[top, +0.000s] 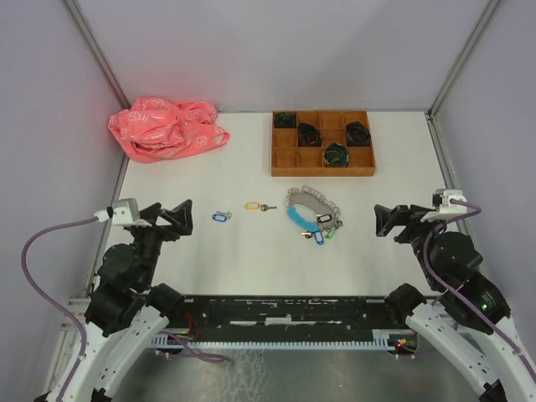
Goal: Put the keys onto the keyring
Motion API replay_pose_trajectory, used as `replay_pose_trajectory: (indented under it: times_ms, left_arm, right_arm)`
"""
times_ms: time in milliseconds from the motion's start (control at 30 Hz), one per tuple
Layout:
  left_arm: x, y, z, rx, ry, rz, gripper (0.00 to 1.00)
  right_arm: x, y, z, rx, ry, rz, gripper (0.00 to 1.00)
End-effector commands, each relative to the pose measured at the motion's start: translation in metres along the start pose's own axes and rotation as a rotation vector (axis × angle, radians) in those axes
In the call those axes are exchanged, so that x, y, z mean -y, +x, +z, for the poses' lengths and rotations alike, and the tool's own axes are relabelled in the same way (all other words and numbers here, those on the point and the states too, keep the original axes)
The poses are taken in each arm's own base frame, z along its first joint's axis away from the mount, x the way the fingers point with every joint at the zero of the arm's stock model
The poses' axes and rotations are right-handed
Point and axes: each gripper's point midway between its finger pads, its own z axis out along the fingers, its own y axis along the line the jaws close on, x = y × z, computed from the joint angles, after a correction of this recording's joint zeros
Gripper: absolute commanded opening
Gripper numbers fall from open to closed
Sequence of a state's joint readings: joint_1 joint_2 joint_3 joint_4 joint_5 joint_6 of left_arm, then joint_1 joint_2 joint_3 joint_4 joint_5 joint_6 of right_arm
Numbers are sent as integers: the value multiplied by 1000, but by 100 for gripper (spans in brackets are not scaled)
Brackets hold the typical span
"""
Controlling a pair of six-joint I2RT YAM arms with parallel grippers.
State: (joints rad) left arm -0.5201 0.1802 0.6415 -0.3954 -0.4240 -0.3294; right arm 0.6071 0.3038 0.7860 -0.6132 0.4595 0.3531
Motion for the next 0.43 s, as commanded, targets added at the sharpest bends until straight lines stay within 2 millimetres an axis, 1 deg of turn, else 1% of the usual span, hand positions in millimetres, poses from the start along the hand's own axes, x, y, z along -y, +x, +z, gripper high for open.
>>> replay_pose_trajectory:
  times_ms: [0,133,300,400]
  left_arm:
    - [-7,4,6,40,-17,51,99]
    - [-9,11,7,10,-24,77,99]
    - [-11,14,7,3,-31,79,99]
    - [-11,15,7,2,-29,82,99]
  right_arm:
    - [7,-3,-1,-14,37,-42,100]
    - [11,-2,0,-20,61,-67,100]
    - [4,-3,2,-26,23,-89,100]
    - [6,-6,3,-23,38,-103,100]
